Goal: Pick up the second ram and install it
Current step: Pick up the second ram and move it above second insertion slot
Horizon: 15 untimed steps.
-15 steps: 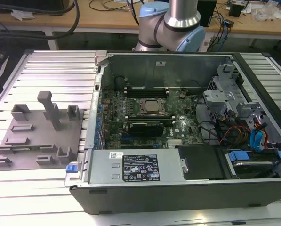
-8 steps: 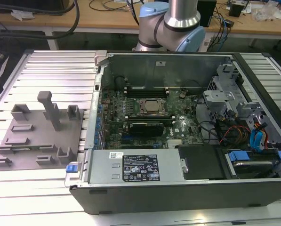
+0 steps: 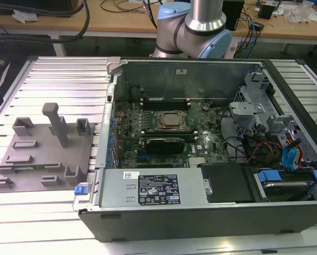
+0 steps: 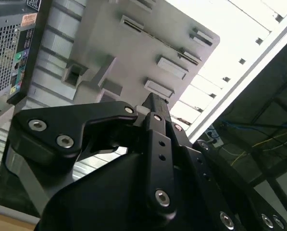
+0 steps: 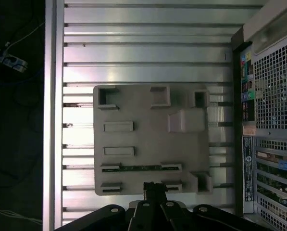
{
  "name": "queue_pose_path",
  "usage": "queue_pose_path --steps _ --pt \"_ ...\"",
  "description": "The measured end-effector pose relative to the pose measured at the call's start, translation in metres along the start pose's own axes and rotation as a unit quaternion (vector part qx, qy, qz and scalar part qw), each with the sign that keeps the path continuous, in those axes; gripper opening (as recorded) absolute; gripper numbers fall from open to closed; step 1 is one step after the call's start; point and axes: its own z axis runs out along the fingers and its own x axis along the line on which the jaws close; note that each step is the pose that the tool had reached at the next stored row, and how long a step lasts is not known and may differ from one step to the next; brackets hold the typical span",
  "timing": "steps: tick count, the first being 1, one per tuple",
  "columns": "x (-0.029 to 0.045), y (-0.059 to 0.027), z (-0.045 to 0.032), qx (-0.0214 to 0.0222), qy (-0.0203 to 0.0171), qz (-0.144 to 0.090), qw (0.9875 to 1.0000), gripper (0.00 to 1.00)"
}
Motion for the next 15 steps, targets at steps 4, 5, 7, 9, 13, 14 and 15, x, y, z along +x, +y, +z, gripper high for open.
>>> queue_pose_path --steps 4,5,7,9,13,14,15 --pt "0.0000 0.0000 0.0000 -0.0013 0.0026 -0.059 0.9983 0.08" --pt "0.0000 0.0000 0.0000 -0.0016 0.0032 -0.072 0.9974 0.08" --pt "0.0000 0.0000 0.0000 -0.0023 0.0046 -0.102 0.9947 0.08" --pt "0.0000 0.0000 0.0000 -0.0028 0.0057 -0.125 0.9921 0.08" --pt "0.0000 0.0000 0.0001 -0.0035 0.0070 -0.155 0.9879 0.08" --pt "0.0000 0.0000 0.0000 -0.0036 0.0073 -0.161 0.9870 0.08" --pt "0.0000 0.0000 0.0000 -0.0037 0.0076 -0.168 0.9858 0.08"
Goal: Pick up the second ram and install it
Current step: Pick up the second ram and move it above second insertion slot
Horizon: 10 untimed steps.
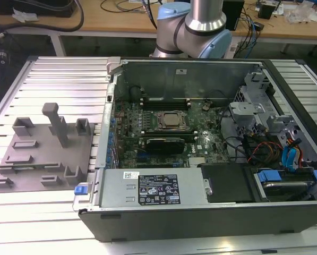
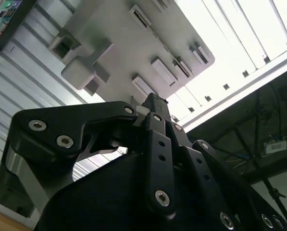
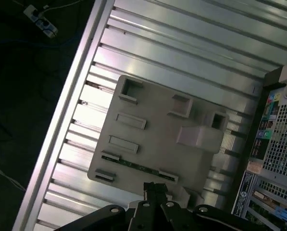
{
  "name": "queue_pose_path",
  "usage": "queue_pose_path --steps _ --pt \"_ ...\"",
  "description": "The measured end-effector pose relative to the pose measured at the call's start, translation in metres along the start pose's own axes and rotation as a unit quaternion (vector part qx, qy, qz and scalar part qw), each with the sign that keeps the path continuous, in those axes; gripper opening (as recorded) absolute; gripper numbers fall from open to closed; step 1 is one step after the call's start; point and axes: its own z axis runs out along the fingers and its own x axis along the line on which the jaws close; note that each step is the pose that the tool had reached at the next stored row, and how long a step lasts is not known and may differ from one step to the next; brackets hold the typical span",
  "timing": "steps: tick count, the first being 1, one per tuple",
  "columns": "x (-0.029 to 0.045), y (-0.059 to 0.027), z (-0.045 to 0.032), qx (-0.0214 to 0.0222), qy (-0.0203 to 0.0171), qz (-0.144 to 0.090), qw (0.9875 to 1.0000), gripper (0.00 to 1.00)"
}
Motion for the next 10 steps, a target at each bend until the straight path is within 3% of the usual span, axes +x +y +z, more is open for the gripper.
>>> queue_pose_path --steps 4,10 --pt "0.0000 0.0000 0.0000 -0.0005 0.0011 -0.024 0.9997 0.08" --pt "0.0000 0.0000 0.0000 -0.0013 0.0027 -0.058 0.9983 0.08"
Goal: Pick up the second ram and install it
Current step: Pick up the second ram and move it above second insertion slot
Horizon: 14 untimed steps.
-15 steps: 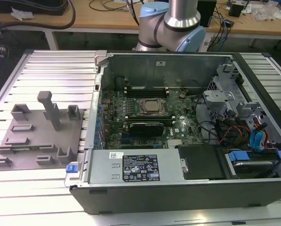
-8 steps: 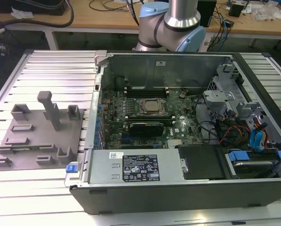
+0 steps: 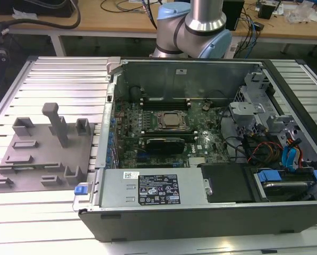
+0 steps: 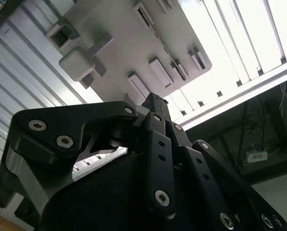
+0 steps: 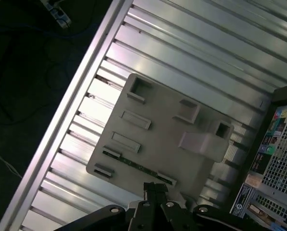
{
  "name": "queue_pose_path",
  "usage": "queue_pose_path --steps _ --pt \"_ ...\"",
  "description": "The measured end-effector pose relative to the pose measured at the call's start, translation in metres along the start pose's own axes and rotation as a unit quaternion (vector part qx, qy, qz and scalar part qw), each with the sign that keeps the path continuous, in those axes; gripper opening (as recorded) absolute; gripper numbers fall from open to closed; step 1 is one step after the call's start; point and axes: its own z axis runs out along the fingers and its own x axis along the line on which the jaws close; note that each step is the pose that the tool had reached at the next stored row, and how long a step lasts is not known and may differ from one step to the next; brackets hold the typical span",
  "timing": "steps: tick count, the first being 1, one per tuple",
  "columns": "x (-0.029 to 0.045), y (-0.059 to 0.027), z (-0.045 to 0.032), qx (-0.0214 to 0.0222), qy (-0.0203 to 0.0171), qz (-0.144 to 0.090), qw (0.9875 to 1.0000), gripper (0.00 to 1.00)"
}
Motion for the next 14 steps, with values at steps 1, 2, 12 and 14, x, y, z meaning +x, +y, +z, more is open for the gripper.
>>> queue_pose_path --steps 1,2,12,14 --pt "0.0000 0.0000 0.0000 -0.0001 0.0002 -0.004 1.0000 0.08" --pt "0.0000 0.0000 0.0000 -0.0003 0.0005 -0.012 0.9999 0.08" --pt "0.0000 0.0000 0.0000 -0.0019 0.0039 -0.086 0.9963 0.08" --pt "0.0000 0.0000 0.0000 -0.0022 0.0046 -0.101 0.9949 0.08"
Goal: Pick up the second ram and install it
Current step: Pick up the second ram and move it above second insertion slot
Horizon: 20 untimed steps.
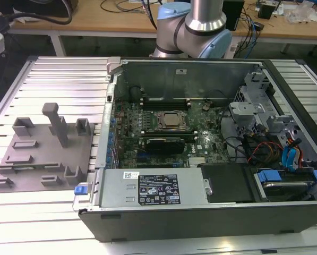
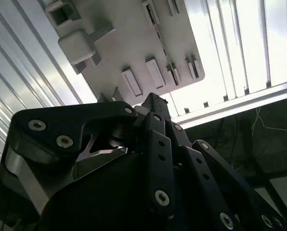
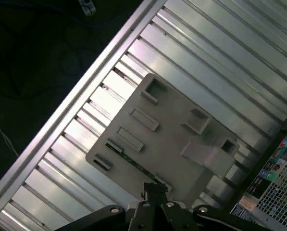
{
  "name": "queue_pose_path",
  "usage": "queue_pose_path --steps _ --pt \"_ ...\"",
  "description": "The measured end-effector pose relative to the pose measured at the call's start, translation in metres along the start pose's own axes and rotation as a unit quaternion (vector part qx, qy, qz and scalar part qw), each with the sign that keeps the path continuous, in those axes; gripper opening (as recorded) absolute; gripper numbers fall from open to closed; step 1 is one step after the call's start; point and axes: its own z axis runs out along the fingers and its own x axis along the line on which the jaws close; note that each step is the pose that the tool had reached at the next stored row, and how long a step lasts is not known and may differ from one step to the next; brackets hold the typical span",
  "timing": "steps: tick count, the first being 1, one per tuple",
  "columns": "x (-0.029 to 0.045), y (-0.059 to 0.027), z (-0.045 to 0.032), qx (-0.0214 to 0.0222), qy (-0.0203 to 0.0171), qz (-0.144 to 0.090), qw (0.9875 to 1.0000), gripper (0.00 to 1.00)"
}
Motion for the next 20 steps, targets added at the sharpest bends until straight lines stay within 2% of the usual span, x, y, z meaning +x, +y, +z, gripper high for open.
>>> queue_pose_path --steps 5,8,14,20 --pt "0.0000 0.0000 0.0000 -0.0006 0.0013 -0.028 0.9996 0.08" --pt "0.0000 0.0000 0.0000 -0.0012 0.0024 -0.052 0.9986 0.08" --pt "0.0000 0.0000 0.0000 -0.0020 0.0041 -0.092 0.9957 0.08" --pt "0.0000 0.0000 0.0000 -0.0026 0.0052 -0.116 0.9932 0.08"
